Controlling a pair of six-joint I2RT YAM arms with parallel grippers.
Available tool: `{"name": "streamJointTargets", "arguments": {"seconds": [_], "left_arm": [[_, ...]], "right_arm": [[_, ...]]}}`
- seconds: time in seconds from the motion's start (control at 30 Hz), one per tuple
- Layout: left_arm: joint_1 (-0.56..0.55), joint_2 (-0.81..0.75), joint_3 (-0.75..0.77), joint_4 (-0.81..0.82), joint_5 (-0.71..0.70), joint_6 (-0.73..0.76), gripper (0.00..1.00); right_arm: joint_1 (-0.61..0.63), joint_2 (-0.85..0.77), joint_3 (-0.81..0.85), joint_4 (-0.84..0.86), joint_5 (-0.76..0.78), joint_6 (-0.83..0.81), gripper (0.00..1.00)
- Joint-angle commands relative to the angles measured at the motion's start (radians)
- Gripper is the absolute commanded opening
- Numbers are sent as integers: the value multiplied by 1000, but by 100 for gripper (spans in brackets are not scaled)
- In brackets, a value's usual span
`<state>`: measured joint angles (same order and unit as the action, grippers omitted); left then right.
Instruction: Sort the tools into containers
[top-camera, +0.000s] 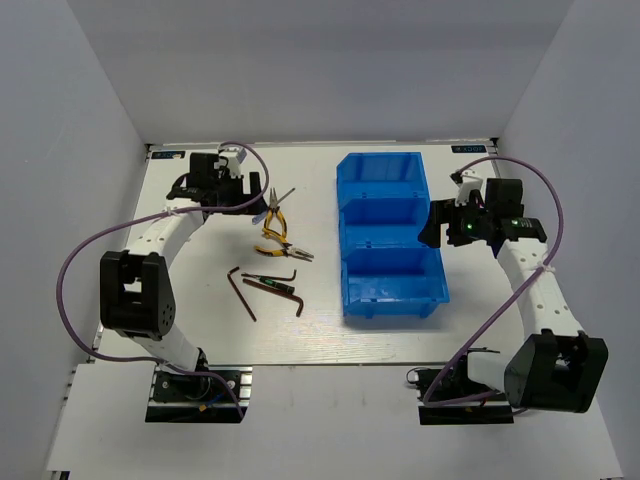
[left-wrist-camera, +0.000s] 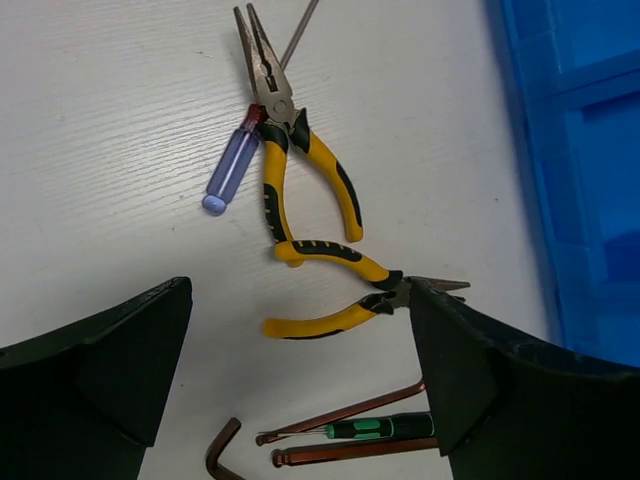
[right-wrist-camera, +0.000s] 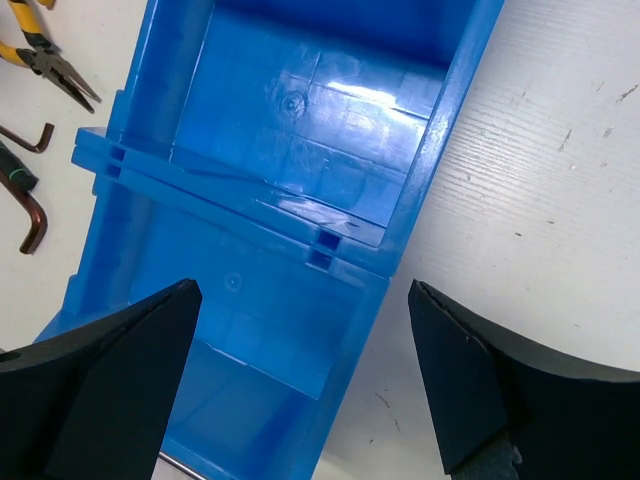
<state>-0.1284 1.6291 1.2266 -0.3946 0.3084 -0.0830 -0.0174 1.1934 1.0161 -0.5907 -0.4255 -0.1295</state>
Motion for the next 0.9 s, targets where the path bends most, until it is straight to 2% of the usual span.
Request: {"name": "streamJointTargets", "arguments": {"seconds": [0.0,0.1,0.17,0.2,0.23,0.27,0.3,0.33,0.43,0.47,0.5,0.53,0.57,0.63,0.73,0.77,0.87], "left_arm": [[-5,-26,-18,26,81,15,100],[-5,-46,-47,26,133,25,95],[-14,-46,-59,26,156,25,80],[-14,-46,-73,26,156,25,61],[-23,-46,-84,36,156,25,52],[-23,-46,-84,36,156,25,40],[-23,-46,-84,36,147,25,31],[-37,-46,-84,27,132,34,17],[-62,-9,-75,5,64,43,18],[-74,-9,-75,5,46,43,20],[-74,3,-75,5,8,43,28],[-86,20,-75,5,-12,31,55],[-86,29,-75,16,-34,31,61],[-114,67,-53,28,-100,16,70],[-137,130,-4,39,-169,5,70],[-137,179,14,39,-169,5,67],[-172,245,115,28,-289,-4,66]], "right_arm": [[-4,18,-2,6,-25,13,90],[-7,35,8,29,-131,-68,90],[-7,73,21,-47,-337,-194,90],[-9,116,63,-135,-410,-361,83],[-1,130,81,-177,-512,-380,43],[-1,162,90,-182,-530,-354,43],[10,176,94,-164,-536,-319,0],[11,199,96,-141,-503,-224,0],[14,248,105,-129,-420,-182,0],[45,252,104,-117,-408,-182,17],[50,255,105,-116,-400,-180,34],[57,256,105,-116,-382,-182,42],[59,256,104,-115,-375,-180,49],[69,249,95,-98,-349,-165,54],[76,239,76,-78,-337,-157,54],[79,232,72,-74,-337,-157,54],[77,224,70,-78,-337,-160,54]]}}
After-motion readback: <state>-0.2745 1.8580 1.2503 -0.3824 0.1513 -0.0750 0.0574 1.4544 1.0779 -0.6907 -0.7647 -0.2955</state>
